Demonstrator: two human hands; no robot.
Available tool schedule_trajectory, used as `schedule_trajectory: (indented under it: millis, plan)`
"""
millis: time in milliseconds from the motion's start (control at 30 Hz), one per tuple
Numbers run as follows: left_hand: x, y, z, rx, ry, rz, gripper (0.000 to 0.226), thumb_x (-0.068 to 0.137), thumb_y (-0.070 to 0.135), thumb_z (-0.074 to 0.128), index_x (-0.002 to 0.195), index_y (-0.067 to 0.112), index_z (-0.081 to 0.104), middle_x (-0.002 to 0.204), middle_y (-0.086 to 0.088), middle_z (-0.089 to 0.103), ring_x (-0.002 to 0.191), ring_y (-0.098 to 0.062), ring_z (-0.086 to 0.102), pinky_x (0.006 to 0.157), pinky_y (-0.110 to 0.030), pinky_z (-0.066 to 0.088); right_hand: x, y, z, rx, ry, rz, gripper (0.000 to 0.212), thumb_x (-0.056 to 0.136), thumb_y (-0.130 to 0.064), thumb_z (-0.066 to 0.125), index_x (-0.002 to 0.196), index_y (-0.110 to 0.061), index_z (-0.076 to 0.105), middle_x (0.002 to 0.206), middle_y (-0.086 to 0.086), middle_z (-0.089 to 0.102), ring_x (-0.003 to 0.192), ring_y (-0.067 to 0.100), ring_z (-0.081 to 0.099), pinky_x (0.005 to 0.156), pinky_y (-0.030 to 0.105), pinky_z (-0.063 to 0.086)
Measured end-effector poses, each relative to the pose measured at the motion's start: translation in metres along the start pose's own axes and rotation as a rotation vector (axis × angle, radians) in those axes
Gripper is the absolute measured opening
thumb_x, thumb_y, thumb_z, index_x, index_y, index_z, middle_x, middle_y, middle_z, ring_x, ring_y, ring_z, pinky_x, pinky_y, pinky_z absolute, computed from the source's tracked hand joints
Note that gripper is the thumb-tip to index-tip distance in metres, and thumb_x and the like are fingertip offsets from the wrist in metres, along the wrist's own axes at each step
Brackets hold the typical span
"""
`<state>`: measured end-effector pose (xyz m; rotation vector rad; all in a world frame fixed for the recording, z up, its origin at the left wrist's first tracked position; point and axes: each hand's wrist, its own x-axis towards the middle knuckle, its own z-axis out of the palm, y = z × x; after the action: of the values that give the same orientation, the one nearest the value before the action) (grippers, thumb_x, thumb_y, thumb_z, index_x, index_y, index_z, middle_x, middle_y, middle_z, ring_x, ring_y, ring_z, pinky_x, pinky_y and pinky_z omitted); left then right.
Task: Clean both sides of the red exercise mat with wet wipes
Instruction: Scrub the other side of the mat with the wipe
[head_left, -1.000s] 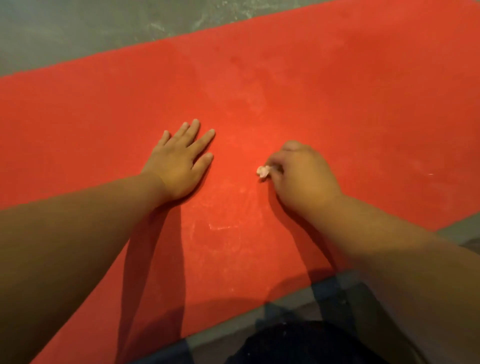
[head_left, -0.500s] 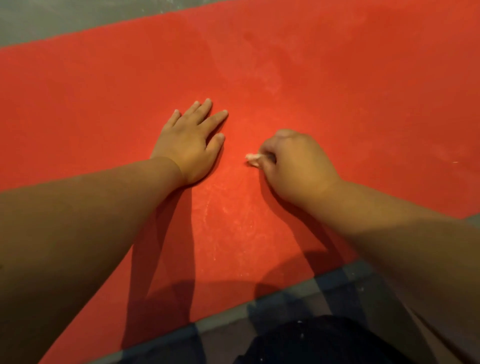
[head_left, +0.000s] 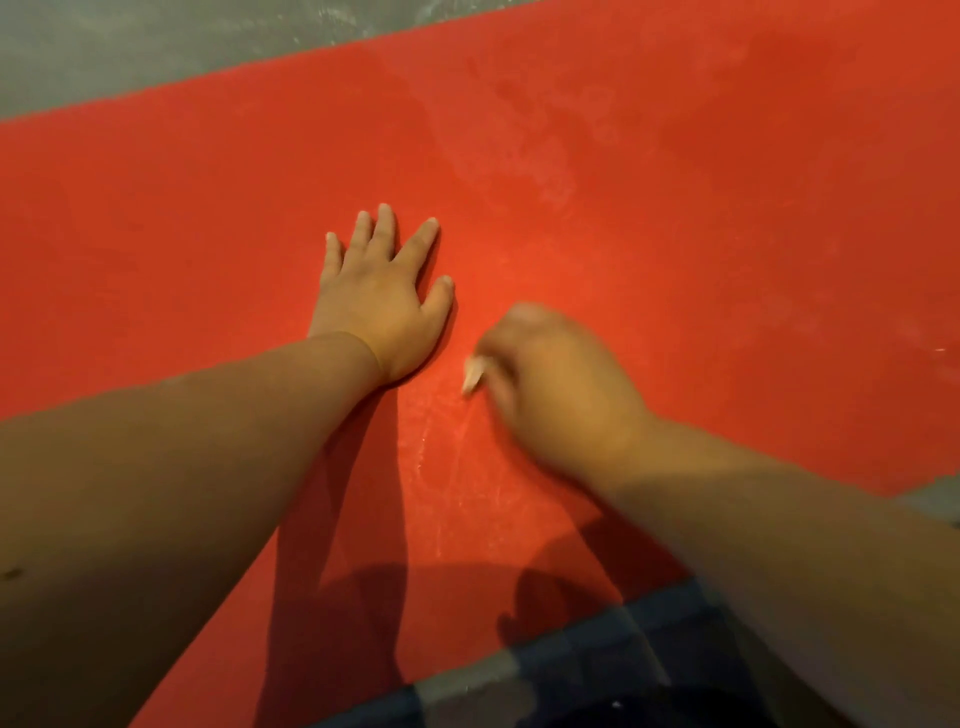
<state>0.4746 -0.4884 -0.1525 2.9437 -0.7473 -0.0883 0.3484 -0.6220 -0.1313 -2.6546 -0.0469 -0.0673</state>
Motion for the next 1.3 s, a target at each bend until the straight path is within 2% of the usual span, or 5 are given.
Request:
schedule_trajectory:
  millis: [133, 333, 567, 733, 1300]
  plan:
    - [0.007, -0.001, 0.002, -0.004, 0.028, -0.051, 0.063, 0.095, 0.051, 0.03, 0.153, 0.028, 0.018, 0.161, -0.005, 0.009, 0.148, -0.022, 0.006, 0.12, -0.043, 0.004, -0.02, -0.007, -0.002, 0.034, -0.191, -0.326, 0.018, 0.084, -0.02, 0.052, 0.085, -0.017, 0.069, 0.085, 0.004, 0.059, 0.085, 0.027, 0.059, 0.074, 0.036, 0.05]
    - [0.013, 0.0, 0.004, 0.021, 0.007, -0.061, 0.065, 0.095, 0.052, 0.025, 0.154, 0.026, 0.013, 0.162, -0.003, 0.004, 0.149, -0.019, 0.001, 0.12, -0.044, 0.003, 0.055, 0.094, -0.038, -0.105, 0.354, 0.529, 0.018, 0.087, -0.015, 0.054, 0.098, -0.012, 0.067, 0.105, 0.013, 0.064, 0.099, 0.032, 0.056, 0.078, 0.033, 0.037]
    - [0.017, 0.001, 0.003, 0.034, -0.02, -0.07, 0.068, 0.092, 0.054, 0.02, 0.154, 0.028, 0.008, 0.162, -0.002, 0.0, 0.149, -0.018, -0.002, 0.12, -0.045, 0.002, 0.037, 0.028, -0.01, -0.107, 0.05, -0.116, 0.017, 0.088, -0.017, 0.054, 0.091, -0.012, 0.069, 0.093, 0.008, 0.06, 0.092, 0.029, 0.058, 0.083, 0.037, 0.044]
    - [0.018, 0.001, 0.002, 0.028, -0.024, -0.072, 0.068, 0.092, 0.055, 0.019, 0.154, 0.03, 0.006, 0.162, 0.0, -0.003, 0.148, -0.016, -0.004, 0.12, -0.044, 0.0, 0.083, 0.119, -0.052, -0.253, 0.322, 0.418, 0.022, 0.088, -0.013, 0.052, 0.099, -0.008, 0.07, 0.104, 0.018, 0.063, 0.098, 0.036, 0.057, 0.08, 0.036, 0.042]
    - [0.022, 0.0, 0.0, -0.05, 0.018, -0.121, 0.063, 0.093, 0.051, 0.026, 0.153, 0.033, 0.014, 0.162, 0.0, 0.003, 0.148, -0.014, -0.002, 0.12, -0.04, 0.0, 0.117, 0.093, -0.029, -0.08, 0.394, 0.419, 0.018, 0.086, -0.019, 0.059, 0.096, -0.011, 0.072, 0.1, 0.015, 0.063, 0.095, 0.031, 0.059, 0.082, 0.032, 0.039]
